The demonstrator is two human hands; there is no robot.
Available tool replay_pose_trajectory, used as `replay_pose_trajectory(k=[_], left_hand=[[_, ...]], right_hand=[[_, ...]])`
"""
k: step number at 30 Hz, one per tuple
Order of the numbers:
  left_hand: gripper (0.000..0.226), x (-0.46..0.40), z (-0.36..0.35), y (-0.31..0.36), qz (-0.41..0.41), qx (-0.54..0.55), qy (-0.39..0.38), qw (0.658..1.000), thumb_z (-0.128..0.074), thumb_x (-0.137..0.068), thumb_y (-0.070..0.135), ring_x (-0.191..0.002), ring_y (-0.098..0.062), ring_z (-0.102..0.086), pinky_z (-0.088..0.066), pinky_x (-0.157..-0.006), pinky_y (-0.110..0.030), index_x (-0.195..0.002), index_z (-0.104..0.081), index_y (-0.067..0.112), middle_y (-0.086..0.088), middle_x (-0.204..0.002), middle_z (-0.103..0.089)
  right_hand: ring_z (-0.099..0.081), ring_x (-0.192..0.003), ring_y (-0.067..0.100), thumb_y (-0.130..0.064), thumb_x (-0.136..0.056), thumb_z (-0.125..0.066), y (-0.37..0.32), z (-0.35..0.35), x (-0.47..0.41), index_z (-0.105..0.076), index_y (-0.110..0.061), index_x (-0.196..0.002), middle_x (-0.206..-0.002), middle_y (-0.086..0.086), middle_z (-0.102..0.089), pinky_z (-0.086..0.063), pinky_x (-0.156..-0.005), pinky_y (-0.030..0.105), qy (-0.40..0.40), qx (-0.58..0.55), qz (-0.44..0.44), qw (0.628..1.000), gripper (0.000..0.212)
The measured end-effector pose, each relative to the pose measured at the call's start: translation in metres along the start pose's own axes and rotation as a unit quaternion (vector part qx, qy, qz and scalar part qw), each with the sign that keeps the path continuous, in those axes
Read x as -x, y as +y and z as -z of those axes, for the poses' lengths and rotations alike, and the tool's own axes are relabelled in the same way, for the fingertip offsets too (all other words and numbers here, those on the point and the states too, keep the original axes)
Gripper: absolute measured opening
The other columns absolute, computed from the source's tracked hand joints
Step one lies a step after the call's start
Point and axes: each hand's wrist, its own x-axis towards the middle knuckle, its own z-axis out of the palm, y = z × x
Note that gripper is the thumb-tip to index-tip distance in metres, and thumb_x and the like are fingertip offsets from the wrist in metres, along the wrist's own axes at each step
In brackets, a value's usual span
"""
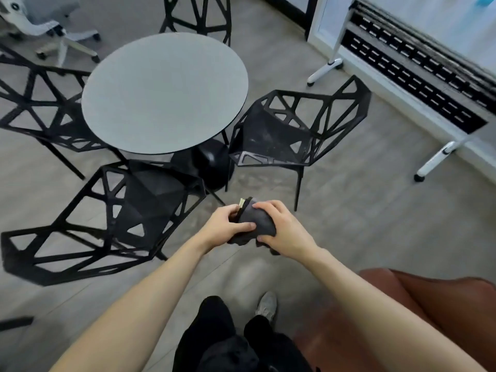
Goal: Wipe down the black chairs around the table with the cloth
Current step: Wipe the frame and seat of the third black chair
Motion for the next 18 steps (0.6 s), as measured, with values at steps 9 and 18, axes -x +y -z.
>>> replay_pose_trajectory(k=[9,18], left_hand=[[0.032,-0.122,0.007,-0.001,-0.089,-0.486,0.128,0.86,-0.071,-0.088,0.051,-0.098,-0.027,-0.067,-0.054,-0.082,-0.042,-0.1,-0.057,0.024,0.003,-0.1,-0.067],[0.031,-0.23,0.002,-0.032,0.018,-0.369,0.107,0.923,-0.075,-0.079,0.03,-0.089,-0.025,-0.062,-0.051,-0.073,-0.041,-0.088,-0.045,0.032,0.009,-0.09,-0.055]], right_hand=[[-0.063,-0.12,0.03,-0.035,-0.099,-0.06,0.091,0.055,-0.085,-0.065,-0.02,-0.133,-0.129,0.002,-0.063,-0.052,-0.098,0.042,-0.09,0.196,-0.108,0.971,0.038],[-0.056,-0.117,0.034,-0.02,-0.095,-0.063,0.179,0.053,-0.236,-0.06,-0.01,-0.116,-0.118,0.01,-0.061,-0.051,-0.088,0.046,-0.058,0.322,-0.044,0.944,0.023]])
